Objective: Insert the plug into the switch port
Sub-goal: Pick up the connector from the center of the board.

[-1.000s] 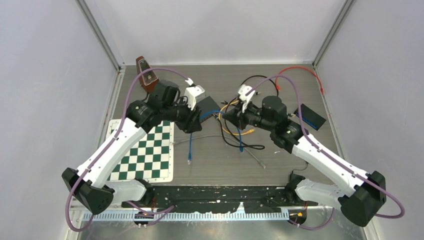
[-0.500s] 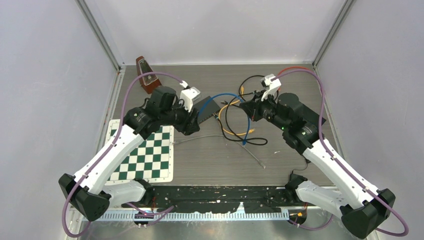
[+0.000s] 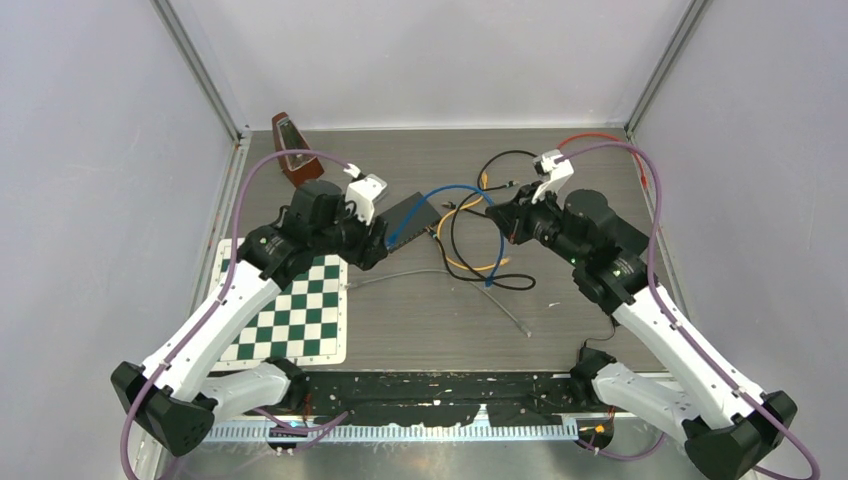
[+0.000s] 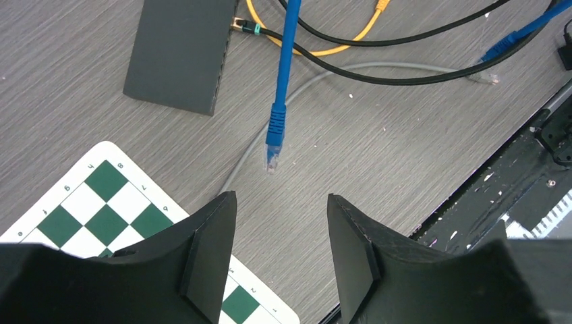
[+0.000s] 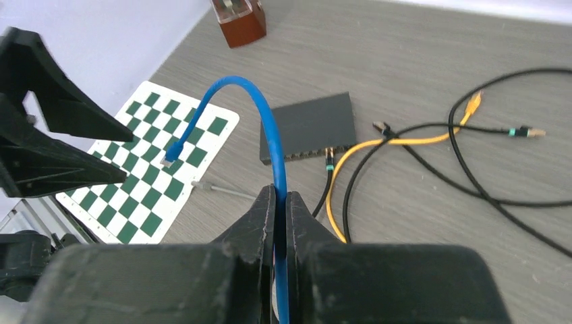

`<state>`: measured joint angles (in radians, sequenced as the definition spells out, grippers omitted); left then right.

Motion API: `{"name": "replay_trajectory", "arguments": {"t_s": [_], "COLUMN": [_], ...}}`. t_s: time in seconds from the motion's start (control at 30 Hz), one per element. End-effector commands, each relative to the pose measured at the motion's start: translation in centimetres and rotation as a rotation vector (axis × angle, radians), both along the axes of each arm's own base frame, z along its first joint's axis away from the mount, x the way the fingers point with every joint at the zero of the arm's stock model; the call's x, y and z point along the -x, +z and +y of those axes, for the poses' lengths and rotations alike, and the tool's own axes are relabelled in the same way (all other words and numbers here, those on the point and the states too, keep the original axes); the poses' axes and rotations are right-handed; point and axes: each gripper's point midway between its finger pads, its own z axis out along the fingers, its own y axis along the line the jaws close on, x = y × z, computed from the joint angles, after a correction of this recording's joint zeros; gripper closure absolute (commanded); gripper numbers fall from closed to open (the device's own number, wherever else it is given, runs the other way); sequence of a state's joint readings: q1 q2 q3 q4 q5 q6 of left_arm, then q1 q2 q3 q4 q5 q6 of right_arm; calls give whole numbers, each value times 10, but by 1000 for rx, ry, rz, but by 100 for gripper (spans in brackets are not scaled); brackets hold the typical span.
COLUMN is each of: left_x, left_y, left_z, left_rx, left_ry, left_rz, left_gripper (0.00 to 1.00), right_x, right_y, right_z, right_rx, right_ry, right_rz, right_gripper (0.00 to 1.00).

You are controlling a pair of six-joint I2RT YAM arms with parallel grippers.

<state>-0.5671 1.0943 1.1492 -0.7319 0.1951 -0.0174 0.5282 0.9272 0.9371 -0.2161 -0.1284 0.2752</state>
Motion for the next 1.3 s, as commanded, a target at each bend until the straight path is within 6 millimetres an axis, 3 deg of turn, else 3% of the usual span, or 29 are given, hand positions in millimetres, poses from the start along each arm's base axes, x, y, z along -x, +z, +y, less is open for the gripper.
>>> {"name": "replay_trajectory", "arguments": {"t_s": [0.0,0.03,0.07,0.1,0.23,0.37,0.47,0.93,1.27], "left_x": [-3,-3,-2,-2,9,19,29,61,100], "left_y": [18,20,22,26,46,64,70,90,116], "left_z": [-11,-12,-12,-13,-21,-24,-25,-37,-52], "left_rx": [68,74,79,92,210,300,332,466,662], "left_ry": [-51,-54,-54,-56,-103,-136,-177,-366,-613], "left_rz": [-63,-67,-62,-59,-28,-31,-31,36,86], "left_gripper": [45,45,45,45,44,43,43,42,42], "right_x": [11,15,17,20,15,12,21,92,100], "right_y": [44,63,54,75,88,98,108,133,143], "right_z": [-4,-4,-2,-4,-11,-11,-12,-5,-14], "right_rx": [-65,-92,-57,-83,58,114,100,22,44], "right_ry": [29,44,75,79,64,57,68,275,252], "right_rz": [-184,-278,-322,-439,-712,-829,-913,-1122,-1130], "right_gripper": [95,95,95,95,95,95,95,95,95]}}
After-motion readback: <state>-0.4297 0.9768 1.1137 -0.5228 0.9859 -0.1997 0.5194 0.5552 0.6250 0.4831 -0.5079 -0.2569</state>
